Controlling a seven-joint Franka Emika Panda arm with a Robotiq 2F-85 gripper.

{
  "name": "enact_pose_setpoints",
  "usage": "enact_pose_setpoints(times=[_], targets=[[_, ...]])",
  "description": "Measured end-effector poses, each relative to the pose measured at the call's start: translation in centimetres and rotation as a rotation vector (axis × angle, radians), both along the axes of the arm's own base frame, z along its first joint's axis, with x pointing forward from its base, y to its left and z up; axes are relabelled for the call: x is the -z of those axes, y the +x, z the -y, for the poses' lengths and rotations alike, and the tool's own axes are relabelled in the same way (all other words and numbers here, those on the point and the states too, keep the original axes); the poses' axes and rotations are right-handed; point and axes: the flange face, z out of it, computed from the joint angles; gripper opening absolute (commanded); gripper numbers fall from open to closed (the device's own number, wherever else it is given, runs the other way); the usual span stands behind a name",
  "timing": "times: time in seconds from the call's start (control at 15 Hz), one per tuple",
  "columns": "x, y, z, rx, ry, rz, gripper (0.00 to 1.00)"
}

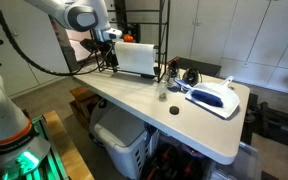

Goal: Flip the black lid over then move it to the left on the table

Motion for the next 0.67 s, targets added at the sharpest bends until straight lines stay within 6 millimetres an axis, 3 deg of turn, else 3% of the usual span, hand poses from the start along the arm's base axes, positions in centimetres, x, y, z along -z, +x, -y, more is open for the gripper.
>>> enact_pose_setpoints(times=[0.47,0.67], targets=[[-0.1,0.0,0.2,0.002,0.001,0.002,1.00],[-0.8,0.5,3.5,0.037,0.010,0.018,1.00]])
